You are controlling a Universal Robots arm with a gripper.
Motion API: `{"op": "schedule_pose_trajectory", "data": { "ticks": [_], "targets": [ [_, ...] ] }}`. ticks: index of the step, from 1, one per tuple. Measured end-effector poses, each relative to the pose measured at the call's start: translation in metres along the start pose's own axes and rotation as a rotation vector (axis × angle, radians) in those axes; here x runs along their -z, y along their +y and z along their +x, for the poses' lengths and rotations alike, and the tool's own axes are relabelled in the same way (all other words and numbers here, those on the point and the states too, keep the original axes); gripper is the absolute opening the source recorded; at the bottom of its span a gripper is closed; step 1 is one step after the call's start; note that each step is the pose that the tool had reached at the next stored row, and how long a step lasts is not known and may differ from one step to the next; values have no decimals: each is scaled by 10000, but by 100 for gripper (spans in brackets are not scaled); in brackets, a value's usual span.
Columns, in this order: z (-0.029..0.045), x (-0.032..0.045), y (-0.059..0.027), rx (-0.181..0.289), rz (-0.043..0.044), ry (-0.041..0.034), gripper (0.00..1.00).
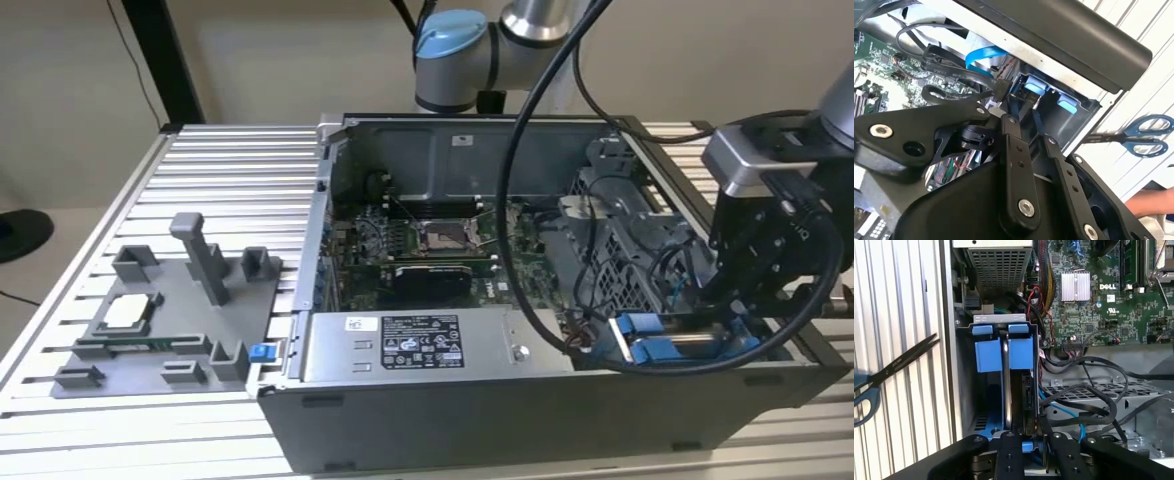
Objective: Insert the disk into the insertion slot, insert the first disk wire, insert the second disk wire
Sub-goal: 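Insert the first disk wire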
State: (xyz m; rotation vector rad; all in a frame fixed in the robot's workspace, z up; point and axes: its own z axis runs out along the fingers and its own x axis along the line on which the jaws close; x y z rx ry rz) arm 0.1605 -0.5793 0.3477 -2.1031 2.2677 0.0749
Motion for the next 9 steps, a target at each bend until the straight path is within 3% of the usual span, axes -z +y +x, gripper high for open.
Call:
{"op": "schedule_pose_trajectory", "data": {
  "ticks": [4,5,9],
  "targets": [
    [-1,5,1,0,0,3,100],
    [-1,7,1,1,0,5,0],
    [-1,5,4,1,0,7,0]
  ]
}}
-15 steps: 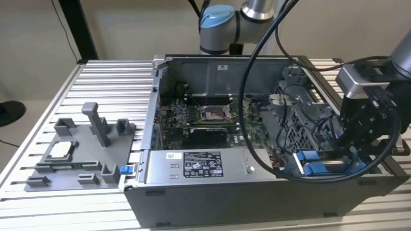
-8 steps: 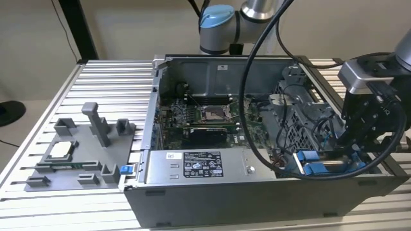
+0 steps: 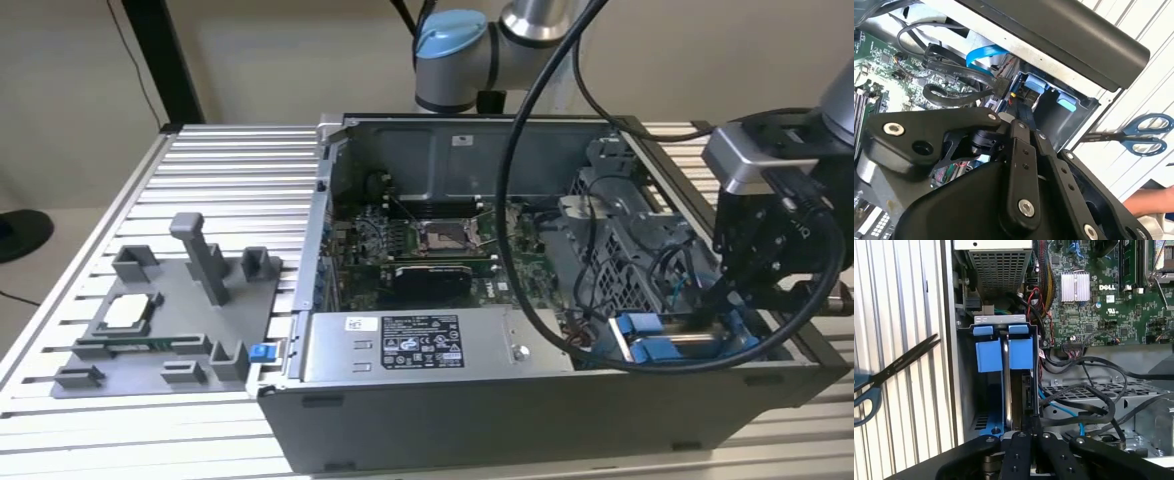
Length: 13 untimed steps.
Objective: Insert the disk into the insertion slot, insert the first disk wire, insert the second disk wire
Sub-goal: 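Insert the first disk wire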
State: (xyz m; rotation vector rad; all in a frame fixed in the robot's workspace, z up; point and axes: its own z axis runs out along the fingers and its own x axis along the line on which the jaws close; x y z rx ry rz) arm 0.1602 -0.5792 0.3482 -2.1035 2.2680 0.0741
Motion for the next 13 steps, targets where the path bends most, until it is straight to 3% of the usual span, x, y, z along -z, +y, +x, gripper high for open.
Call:
{"op": "schedule_pose_trajectory", "data": {
  "ticks": [10,13],
  "targets": [
    [8,-121,-1,1,1,8,0],
    [2,-40,1,-2,-4,-25,0]
  ]
}}
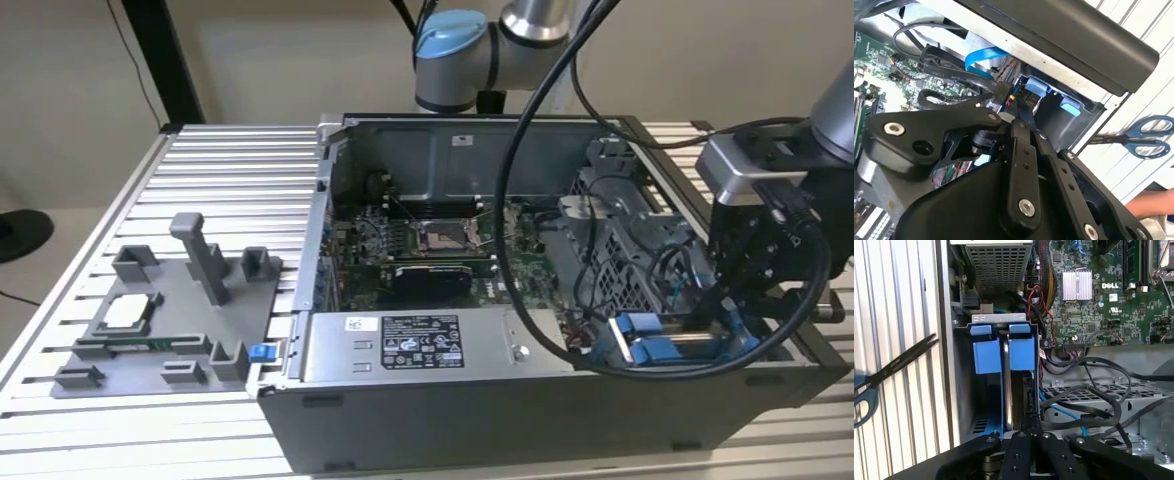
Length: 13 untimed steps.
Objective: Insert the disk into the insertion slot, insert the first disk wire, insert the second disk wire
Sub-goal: 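Insert the second disk wire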
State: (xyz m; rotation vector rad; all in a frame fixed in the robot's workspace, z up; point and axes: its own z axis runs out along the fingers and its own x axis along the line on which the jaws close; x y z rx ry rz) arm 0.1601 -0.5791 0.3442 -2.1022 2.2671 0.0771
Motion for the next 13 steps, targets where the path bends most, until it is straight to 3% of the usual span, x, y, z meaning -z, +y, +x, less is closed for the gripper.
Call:
{"op": "schedule_pose_trajectory", "data": {
  "ticks": [6,9,13],
  "targets": [
    [-22,260,1,2,3,23,0],
    [-35,278,-2,4,1,39,0],
    [-58,277,-140,-6,-107,64,0]
  ]
}}
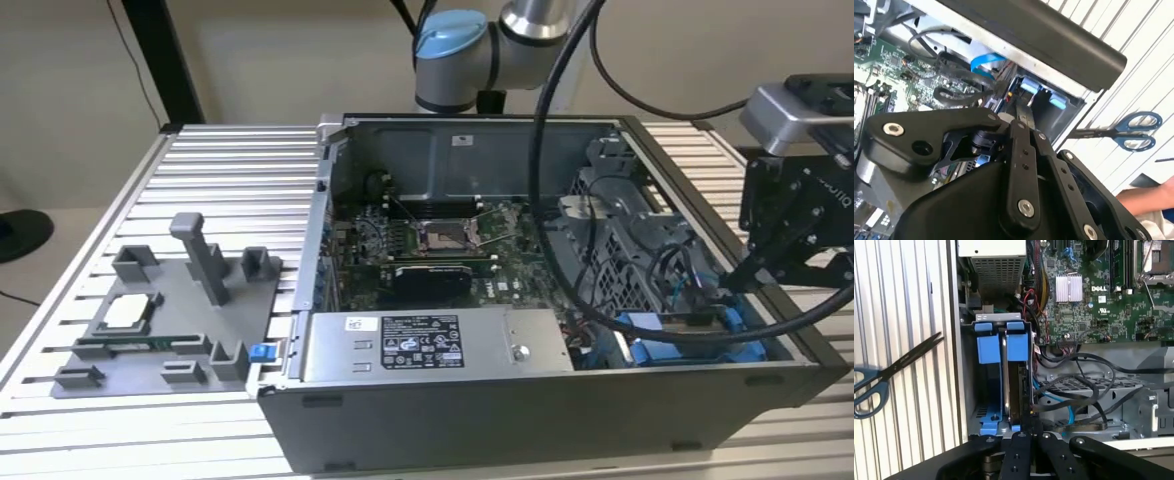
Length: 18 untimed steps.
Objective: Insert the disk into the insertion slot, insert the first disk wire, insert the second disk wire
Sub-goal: 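Insert the second disk wire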
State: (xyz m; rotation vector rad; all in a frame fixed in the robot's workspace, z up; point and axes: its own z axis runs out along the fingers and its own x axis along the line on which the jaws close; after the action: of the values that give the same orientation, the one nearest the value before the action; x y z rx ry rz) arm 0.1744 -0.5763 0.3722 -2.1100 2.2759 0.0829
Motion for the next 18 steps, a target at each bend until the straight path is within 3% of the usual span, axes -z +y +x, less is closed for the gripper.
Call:
{"op": "schedule_pose_trajectory", "data": {
  "ticks": [1,4,7,8,13,18],
  "targets": [
    [-10,-1,-15,-3,-34,2,100],
    [-24,12,-34,-10,-135,12,100],
    [-36,50,-84,-21,-323,26,100],
    [-45,50,-100,-23,-348,30,100],
    [-117,14,-123,-27,-384,44,100],
    [-134,-46,-154,-27,-420,47,100]
  ]
}}
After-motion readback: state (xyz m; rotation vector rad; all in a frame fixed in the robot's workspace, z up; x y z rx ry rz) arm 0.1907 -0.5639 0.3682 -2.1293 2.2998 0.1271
